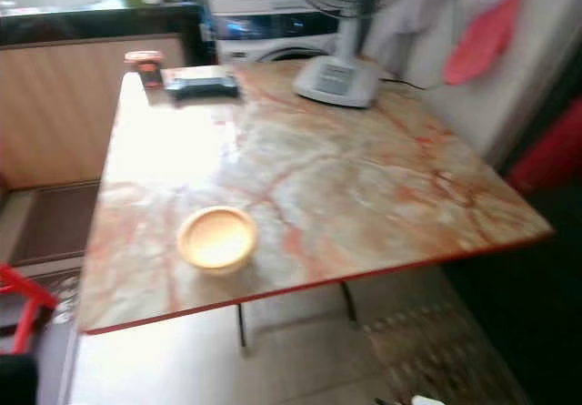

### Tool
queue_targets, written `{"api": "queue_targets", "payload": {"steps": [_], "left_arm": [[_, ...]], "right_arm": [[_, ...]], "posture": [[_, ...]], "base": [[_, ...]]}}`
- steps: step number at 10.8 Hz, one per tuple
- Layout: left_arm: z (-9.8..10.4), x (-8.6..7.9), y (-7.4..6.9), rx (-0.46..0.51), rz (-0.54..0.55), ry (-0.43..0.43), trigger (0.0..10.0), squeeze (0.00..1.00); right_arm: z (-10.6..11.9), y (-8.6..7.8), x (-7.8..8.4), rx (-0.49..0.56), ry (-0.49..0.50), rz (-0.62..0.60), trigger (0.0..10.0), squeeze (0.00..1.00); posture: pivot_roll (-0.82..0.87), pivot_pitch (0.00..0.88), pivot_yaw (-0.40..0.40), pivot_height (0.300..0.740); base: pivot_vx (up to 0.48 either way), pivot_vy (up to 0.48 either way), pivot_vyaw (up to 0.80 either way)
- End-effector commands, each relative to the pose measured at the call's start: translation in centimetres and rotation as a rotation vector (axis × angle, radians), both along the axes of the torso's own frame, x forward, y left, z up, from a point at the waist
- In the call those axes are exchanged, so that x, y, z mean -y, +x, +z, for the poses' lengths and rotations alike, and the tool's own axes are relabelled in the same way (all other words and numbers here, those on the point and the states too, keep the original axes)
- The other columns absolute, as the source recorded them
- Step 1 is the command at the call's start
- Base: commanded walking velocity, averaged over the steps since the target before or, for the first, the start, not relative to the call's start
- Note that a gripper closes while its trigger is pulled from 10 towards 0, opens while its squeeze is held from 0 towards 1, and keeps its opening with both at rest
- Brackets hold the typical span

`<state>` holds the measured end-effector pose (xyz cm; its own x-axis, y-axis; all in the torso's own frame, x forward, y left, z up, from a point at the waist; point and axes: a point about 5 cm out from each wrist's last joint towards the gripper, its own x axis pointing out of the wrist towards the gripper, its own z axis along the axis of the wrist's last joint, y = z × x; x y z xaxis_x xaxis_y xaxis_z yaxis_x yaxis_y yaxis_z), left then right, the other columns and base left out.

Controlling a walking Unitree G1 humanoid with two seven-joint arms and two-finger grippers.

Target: Restocking fridge

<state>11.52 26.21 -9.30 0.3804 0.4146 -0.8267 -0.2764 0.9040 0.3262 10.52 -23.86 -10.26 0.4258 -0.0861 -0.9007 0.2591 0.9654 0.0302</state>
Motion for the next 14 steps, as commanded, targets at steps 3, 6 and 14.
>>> {"api": "queue_targets", "payload": {"steps": [3, 6, 14], "left_arm": [[-0.17, -0.43, -0.96, -0.027, 0.016, 0.010, 10.0, 0.00], [-0.24, -0.40, -1.15, -0.032, 0.012, 0.004, 10.0, 0.00], [-0.08, -1.24, -1.46, -0.038, 0.007, -0.003, 10.0, 0.00]], "right_arm": [[0.01, 0.31, -0.33, 0.011, 0.008, 0.002, 10.0, 0.00], [-0.01, 0.22, -0.32, 0.008, 0.006, 0.011, 10.0, 0.00], [-0.04, 0.69, -0.91, 0.012, 0.013, 0.013, 10.0, 0.00]], "posture": [[0.08, 0.000, -0.020, 0.740], [0.08, 0.000, -0.018, 0.740], [0.08, 0.000, -0.003, 0.740]], "base": [[0.000, 0.480, 0.00], [0.000, 0.480, 0.00], [0.000, 0.060, 0.00]]}}
